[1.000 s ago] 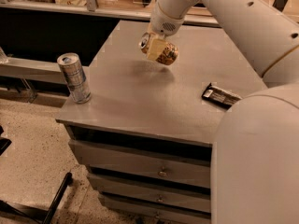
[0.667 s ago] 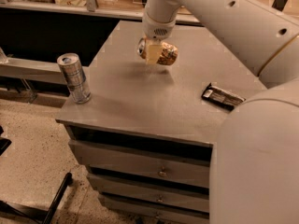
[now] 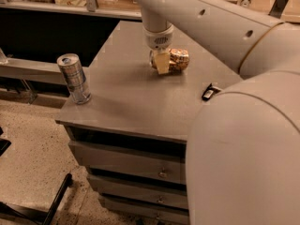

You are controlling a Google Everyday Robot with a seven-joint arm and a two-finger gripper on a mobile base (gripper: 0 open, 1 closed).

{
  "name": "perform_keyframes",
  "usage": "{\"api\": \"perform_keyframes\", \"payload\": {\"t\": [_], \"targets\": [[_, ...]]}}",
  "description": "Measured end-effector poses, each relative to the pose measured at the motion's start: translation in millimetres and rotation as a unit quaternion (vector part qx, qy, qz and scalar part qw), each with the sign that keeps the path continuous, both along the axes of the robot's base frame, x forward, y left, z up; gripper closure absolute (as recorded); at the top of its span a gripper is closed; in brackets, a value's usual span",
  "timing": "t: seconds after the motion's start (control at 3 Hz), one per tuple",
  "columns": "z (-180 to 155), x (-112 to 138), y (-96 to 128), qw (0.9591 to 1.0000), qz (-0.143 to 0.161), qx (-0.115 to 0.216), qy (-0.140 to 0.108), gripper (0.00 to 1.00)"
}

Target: Knock orange can over

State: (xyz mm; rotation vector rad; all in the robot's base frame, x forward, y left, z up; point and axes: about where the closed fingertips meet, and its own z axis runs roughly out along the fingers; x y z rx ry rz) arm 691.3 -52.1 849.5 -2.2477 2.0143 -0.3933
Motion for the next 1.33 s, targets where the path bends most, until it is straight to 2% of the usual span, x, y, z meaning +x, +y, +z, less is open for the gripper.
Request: {"api": "perform_keyframes", "payload": {"t": [0.33, 0.67, 1.0, 1.33], "targets": [[-2, -3, -3, 1.0, -0.002, -0.004, 0.006, 0.15], [-3, -1, -3, 1.0, -0.002, -0.004, 0.005, 0.0], [-3, -6, -23, 0.9993, -0.022, 0.028, 0.006, 0.0], [-4, -24, -49, 0.9937, -0.044, 0.103, 0.002, 0.0]]}}
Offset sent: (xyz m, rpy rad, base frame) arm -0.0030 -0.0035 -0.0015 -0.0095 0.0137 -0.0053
